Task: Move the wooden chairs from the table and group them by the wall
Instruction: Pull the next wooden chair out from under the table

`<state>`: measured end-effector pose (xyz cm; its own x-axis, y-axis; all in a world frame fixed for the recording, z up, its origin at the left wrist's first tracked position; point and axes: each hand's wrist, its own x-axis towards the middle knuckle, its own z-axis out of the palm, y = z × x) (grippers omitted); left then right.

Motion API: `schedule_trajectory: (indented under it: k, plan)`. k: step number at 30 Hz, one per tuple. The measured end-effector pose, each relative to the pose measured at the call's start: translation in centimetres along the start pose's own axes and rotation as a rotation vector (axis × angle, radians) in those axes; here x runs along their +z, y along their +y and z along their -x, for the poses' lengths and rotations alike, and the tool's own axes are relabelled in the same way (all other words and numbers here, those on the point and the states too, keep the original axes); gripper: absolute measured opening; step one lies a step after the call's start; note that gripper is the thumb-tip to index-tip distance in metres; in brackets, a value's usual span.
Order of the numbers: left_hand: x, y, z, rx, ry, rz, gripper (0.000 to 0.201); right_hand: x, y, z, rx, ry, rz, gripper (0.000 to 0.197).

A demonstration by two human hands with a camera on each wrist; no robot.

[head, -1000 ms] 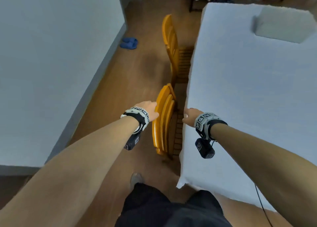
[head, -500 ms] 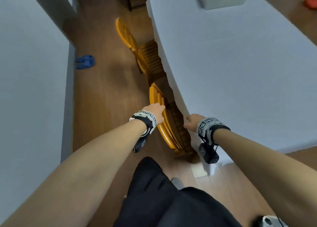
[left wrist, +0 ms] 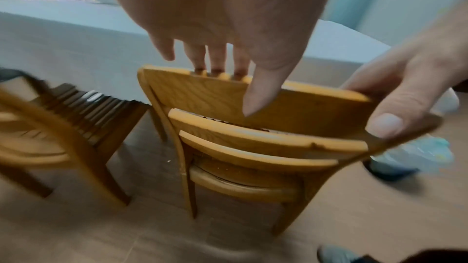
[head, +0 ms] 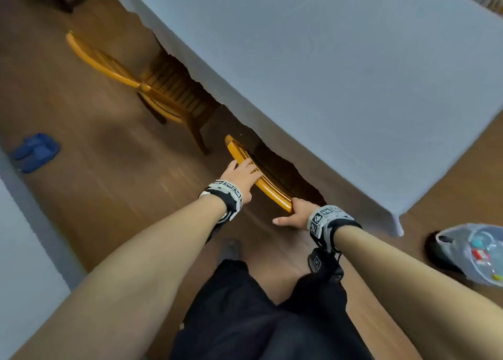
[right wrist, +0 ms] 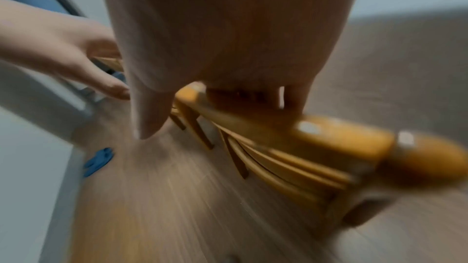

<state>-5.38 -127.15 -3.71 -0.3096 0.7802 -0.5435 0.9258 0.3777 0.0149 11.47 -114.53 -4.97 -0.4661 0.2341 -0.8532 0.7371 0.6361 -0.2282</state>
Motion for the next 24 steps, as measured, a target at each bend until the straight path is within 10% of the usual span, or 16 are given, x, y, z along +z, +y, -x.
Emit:
schedule_trajectory:
  k: [9,15,24]
  plan:
    - [0.3,-1.5,-4.0,0.271,0.053,-0.21,0.031,2.9,-0.8,0.4,0.146,0.255,-0.16,0.064]
    - [1.0,-0.9,-4.3,0.251,0.083,-0.253,0.016,3.7,-1.3,0.3,0.173,0.348,-0.142,0.027]
    - [4.2,-1.9,0.6,0.219,0.12,-0.192,0.011,8.6,-3.3,1.3,0.123,0.395,-0.112,0.024]
